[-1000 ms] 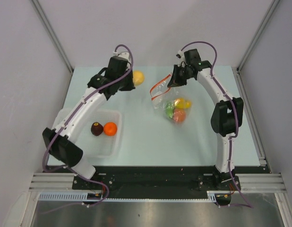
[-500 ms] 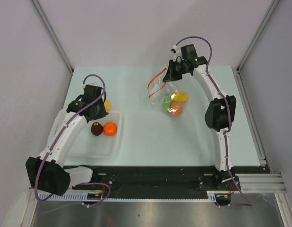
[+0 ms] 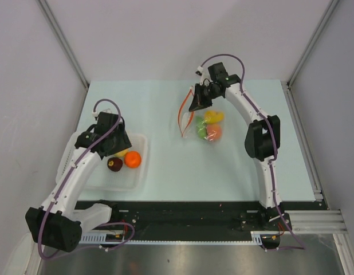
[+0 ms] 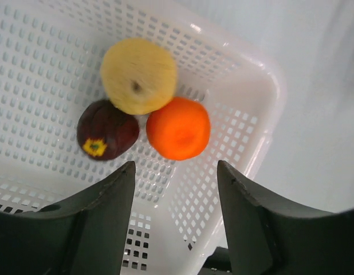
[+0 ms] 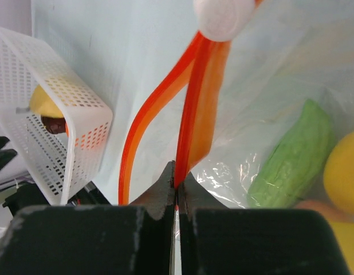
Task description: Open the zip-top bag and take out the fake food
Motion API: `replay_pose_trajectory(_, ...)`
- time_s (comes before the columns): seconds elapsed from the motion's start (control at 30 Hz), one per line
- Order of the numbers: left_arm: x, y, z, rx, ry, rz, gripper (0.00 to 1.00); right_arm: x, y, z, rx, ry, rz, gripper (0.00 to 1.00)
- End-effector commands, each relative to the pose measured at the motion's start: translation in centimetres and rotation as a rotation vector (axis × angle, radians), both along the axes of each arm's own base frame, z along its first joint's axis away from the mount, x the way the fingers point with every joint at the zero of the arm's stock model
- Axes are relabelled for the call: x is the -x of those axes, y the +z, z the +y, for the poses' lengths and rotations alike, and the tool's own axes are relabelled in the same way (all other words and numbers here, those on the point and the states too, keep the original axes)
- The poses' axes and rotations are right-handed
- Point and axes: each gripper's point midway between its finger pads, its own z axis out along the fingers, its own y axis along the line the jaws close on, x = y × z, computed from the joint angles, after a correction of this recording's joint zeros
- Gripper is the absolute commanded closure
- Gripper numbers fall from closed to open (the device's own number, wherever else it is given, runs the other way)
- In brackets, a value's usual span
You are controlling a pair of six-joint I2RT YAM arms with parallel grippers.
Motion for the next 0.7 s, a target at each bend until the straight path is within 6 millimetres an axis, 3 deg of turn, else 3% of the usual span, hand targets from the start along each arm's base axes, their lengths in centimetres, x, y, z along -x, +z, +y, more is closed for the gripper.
replay_pose_trajectory(0.0, -2.0, 4.6, -0.4, 0.036, 0.013, -0.153, 0.35, 1.5, 5.1, -0.5, -0.049, 0.005, -0.056, 1.00)
replay_pose_trajectory(0.17, -4.9, 6.6, -4.0, 0.160, -0.105, -0.271, 0.39, 3.3, 6.1, -0.8, -0.049, 0.009, -0.032, 1.00)
replay_pose_trajectory(0.23, -5.7, 6.8, -7.2, 0.279, -0.217, -0.270, 0.42, 3.8, 6.0, -1.1, -0.039, 0.007, -0.023, 1.00)
replay_pose_trajectory(0.4, -7.7, 11.9, -16.8, 0.524, -0.527, -0.423, 0.65, 5.2, 6.5, -1.7, -0.038, 0.017, -0.018, 1.00)
replay_pose_trajectory(0.47, -8.9, 11.4, -19.7, 0.611, -0.559, -0.375, 0.75, 5.5, 6.5, -1.9, -0.033, 0.014, -0.007, 1.00)
replay_pose_trajectory(0.5, -9.4, 12.7, -20.8, 0.644, -0.578, -0.386, 0.78, 5.9, 6.2, -2.0, -0.028, 0.015, 0.004, 1.00)
replay_pose_trajectory(0.53, -9.2, 12.9, -22.2, 0.677, -0.607, -0.366, 0.80, 6.0, 6.3, -2.0, -0.028, 0.014, 0.005, 1.00)
replay_pose_trajectory(0.57, -9.9, 11.8, -23.4, 0.683, -0.621, -0.331, 0.82, 6.1, 6.2, -2.2, -0.023, 0.002, 0.014, 1.00)
replay_pose_trajectory(0.6, -10.3, 13.3, -24.4, 0.696, -0.644, -0.356, 0.82, 6.4, 6.3, -2.3, -0.025, -0.004, 0.016, 1.00)
replay_pose_trajectory(0.63, -10.0, 13.3, -25.8, 0.716, -0.671, -0.339, 0.82, 6.4, 6.4, -2.4, -0.027, -0.012, 0.015, 1.00)
replay_pose_trajectory(0.67, -10.6, 12.1, -26.7, 0.721, -0.670, -0.301, 0.82, 6.6, 6.6, -2.3, -0.037, -0.021, 0.027, 1.00)
